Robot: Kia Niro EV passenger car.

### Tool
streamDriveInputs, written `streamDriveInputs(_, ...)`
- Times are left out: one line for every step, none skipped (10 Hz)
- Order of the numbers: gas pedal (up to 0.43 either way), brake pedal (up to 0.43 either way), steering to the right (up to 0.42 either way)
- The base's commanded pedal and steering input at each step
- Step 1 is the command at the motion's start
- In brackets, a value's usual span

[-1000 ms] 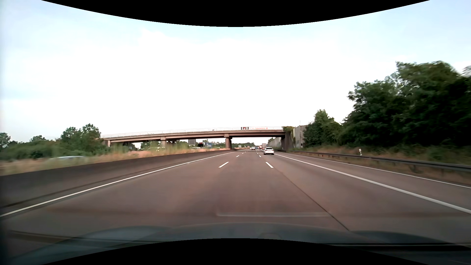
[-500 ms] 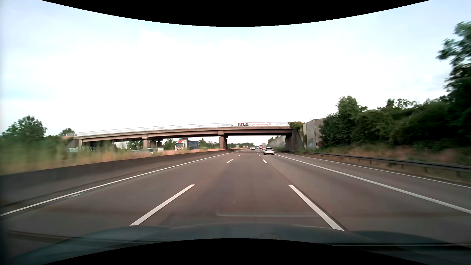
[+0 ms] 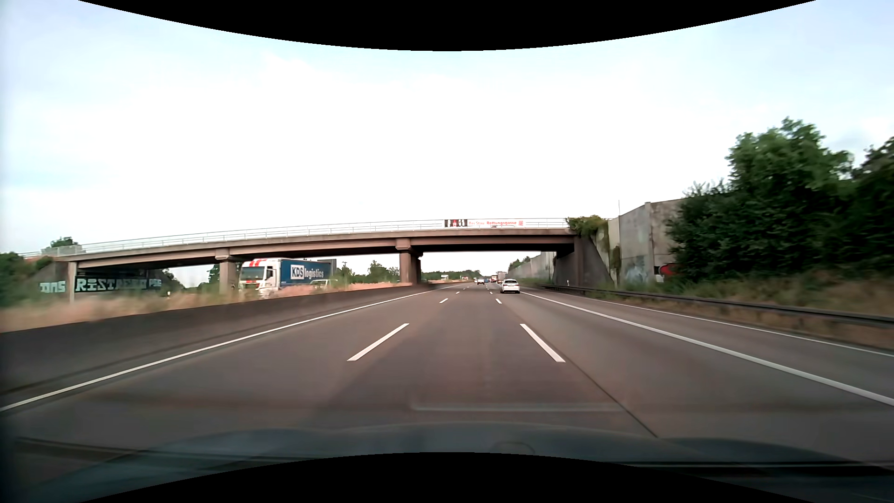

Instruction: Follow the waypoints while adhering to traffic rules and regulations

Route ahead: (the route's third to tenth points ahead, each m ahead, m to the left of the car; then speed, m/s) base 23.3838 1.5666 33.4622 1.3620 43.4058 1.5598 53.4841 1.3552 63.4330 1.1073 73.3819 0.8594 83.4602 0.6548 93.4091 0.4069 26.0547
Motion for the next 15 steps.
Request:
streamDriveInputs(0.189, 0.000, -0.002)
streamDriveInputs(0.189, 0.000, -0.002)
streamDriveInputs(0.189, 0.000, -0.002)
streamDriveInputs(0.189, 0.000, -0.002)
streamDriveInputs(0.189, 0.000, -0.002)
streamDriveInputs(0.189, 0.000, -0.002)
streamDriveInputs(0.189, 0.000, -0.002)
streamDriveInputs(0.189, 0.000, -0.002)
streamDriveInputs(0.189, 0.000, -0.002)
streamDriveInputs(0.189, 0.000, -0.002)
streamDriveInputs(0.189, 0.000, -0.002)
streamDriveInputs(0.189, 0.000, -0.002)
streamDriveInputs(0.189, 0.000, -0.002)
streamDriveInputs(0.189, 0.000, -0.002)
streamDriveInputs(0.189, 0.000, -0.002)
